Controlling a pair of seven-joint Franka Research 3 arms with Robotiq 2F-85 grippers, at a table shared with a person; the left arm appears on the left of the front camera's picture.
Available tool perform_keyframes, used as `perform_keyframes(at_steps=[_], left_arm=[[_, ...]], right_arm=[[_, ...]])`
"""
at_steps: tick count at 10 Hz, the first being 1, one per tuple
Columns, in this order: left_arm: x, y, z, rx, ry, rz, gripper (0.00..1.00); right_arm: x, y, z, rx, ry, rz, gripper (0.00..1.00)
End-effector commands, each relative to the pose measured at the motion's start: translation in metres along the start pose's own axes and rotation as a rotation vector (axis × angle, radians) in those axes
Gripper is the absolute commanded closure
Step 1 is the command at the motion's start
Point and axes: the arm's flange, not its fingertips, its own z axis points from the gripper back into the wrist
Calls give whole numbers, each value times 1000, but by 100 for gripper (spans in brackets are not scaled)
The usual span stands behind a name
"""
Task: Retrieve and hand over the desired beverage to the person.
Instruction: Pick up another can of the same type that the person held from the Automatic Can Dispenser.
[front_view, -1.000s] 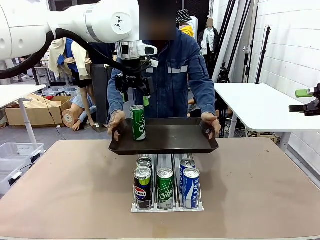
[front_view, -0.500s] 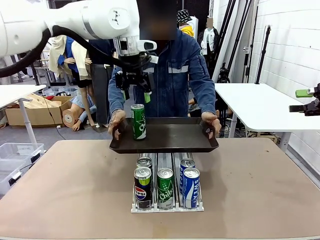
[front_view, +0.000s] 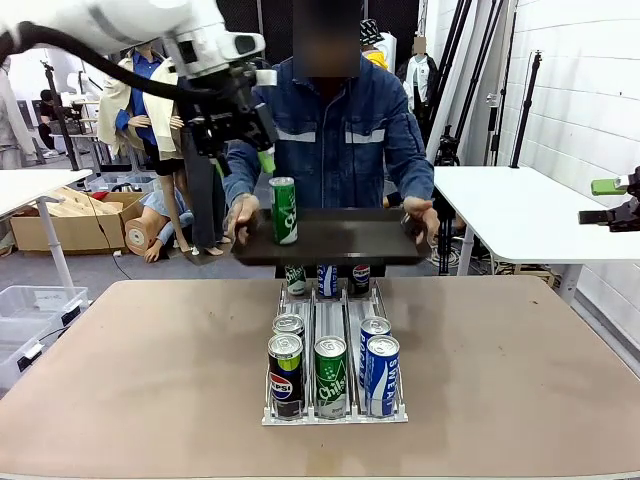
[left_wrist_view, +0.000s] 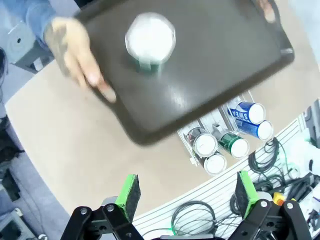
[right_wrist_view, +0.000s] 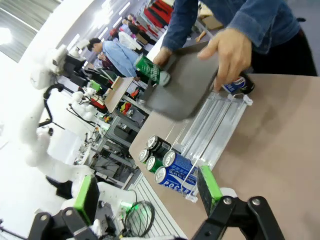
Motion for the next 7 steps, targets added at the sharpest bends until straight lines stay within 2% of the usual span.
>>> perform_keyframes(at_steps=[1,4,7], left_arm=[[-46,35,-1,-118,-59,10,0],[-91,104,2,-376,-147,46,0],[-135,173,-18,-654,-356,22,0]], right_arm=[[0,1,0,15,-5,3,0],[0,1,0,15,-5,3,0],[0,1,0,15,-5,3,0]])
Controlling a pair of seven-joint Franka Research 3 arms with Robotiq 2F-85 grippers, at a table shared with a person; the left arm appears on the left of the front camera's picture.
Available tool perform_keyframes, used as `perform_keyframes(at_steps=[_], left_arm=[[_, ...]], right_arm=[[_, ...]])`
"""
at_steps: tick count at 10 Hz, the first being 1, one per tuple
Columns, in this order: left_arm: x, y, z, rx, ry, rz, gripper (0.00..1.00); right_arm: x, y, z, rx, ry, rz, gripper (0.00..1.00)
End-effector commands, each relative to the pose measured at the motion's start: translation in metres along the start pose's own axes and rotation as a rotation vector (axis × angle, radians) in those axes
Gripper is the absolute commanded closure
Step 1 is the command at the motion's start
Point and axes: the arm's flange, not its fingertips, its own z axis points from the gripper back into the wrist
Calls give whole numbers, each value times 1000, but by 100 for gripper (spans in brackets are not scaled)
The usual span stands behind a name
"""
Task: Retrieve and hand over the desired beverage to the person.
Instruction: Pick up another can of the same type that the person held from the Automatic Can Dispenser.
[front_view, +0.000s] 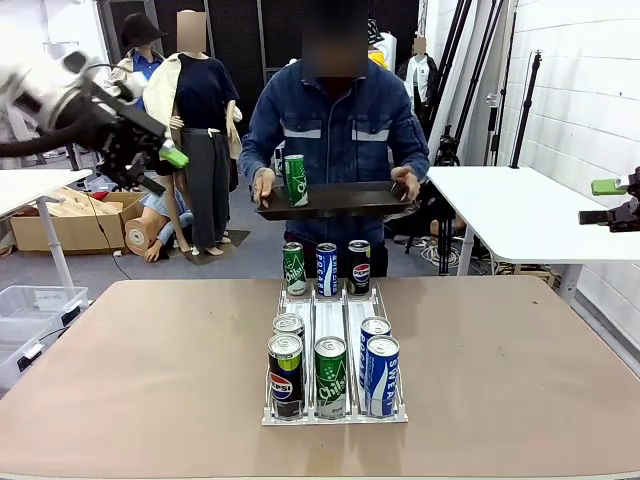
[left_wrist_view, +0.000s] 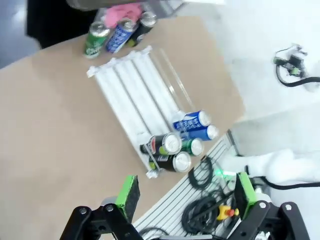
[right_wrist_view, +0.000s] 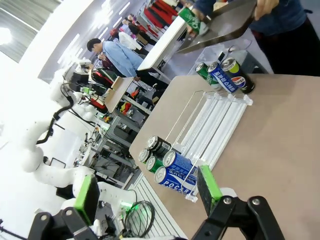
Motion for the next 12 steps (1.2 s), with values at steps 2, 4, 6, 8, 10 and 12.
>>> perform_keyframes(at_steps=[2,4,6,8,10,12], left_arm=[[-35,47,-13,-219,-166,-38,0],[-59,70,-14,-262,-236,20,0],[-79,85,-21,-294,-251,41,0],[-86,91,-29,-319,-261,30,0],[-88,97,-33,-353,-265,13,0],[-89,97,-34,-359,-263,12,0]], right_arm=[[0,1,0,14,-4,3,0],[0,1,0,14,-4,3,0],[0,1,0,14,-4,3,0],[0,1,0,14,-4,3,0],[0,1,0,14,-4,3,0],[0,1,0,14,-4,3,0]])
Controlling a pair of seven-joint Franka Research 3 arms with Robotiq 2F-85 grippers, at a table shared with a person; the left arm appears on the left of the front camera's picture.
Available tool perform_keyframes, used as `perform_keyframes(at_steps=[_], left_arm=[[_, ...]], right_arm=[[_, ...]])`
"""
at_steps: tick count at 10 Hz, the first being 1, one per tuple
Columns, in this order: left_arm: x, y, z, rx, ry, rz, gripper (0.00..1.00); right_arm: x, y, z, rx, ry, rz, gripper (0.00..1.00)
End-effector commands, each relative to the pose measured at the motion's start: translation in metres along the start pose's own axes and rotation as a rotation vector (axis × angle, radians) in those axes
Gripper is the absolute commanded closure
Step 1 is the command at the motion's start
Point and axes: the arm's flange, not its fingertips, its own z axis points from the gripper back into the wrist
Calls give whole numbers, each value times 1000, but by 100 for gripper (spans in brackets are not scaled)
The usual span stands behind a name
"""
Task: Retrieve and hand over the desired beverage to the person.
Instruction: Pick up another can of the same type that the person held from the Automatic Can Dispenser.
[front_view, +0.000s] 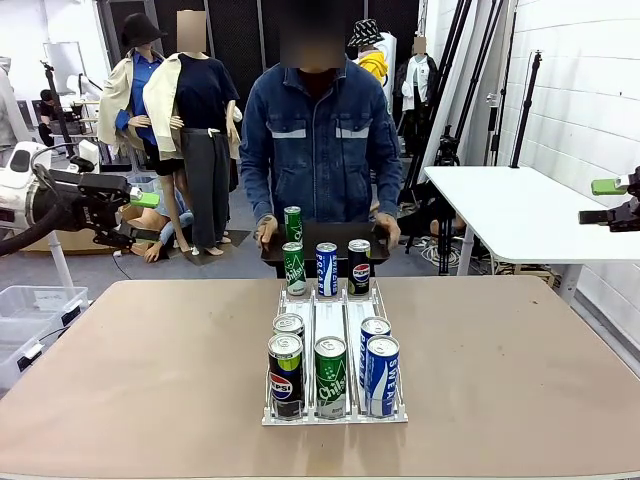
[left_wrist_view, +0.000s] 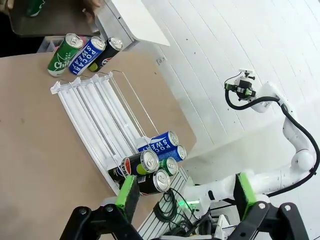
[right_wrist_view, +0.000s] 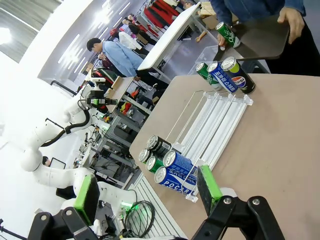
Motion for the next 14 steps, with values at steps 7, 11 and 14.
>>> perform_keyframes(at_steps=[7,11,14], left_arm=[[-7,12,0,-78,-33,-28,0],[-7,12,2,-54,-40,-13,0],[-5,12,1,-53,-12,3,0]], right_arm=[[0,1,0,13,-5,3,0],[0,1,0,13,-5,3,0],[0,1,0,13,-5,3,0]])
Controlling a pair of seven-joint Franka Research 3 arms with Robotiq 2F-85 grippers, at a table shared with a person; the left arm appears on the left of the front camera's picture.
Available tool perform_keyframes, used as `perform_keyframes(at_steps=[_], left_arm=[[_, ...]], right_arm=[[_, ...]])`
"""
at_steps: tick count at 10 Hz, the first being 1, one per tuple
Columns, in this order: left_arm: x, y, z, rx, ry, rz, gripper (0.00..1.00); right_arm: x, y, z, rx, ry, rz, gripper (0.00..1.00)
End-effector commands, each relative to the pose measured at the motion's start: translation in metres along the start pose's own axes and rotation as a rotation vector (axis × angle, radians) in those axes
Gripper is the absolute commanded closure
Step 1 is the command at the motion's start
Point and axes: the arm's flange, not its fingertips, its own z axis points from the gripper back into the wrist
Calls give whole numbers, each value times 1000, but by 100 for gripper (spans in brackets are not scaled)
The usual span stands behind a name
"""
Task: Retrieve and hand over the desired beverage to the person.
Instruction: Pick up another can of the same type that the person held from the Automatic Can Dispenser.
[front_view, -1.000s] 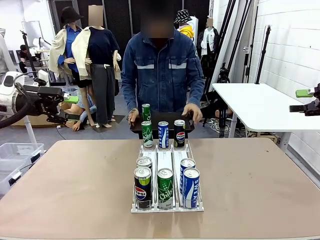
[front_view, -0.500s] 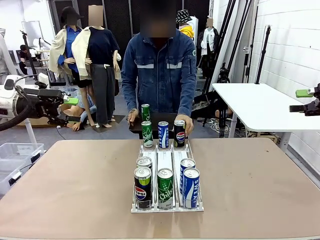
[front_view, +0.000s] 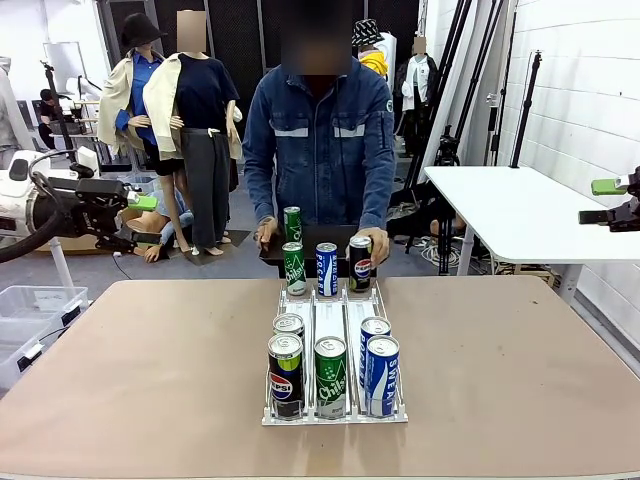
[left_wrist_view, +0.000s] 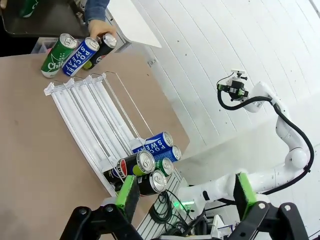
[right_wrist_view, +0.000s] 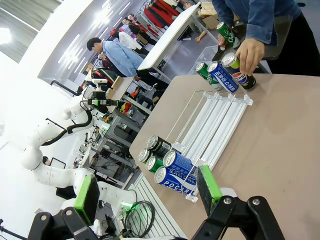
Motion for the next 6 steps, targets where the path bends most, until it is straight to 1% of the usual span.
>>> perform_keyframes(at_steps=[1,6], left_arm=[[0,0,1,-3,-3,0,0],[0,0,1,-3,-3,0,0]], right_arm=[[0,1,0,13,-5,3,0],[0,1,0,13,-5,3,0]])
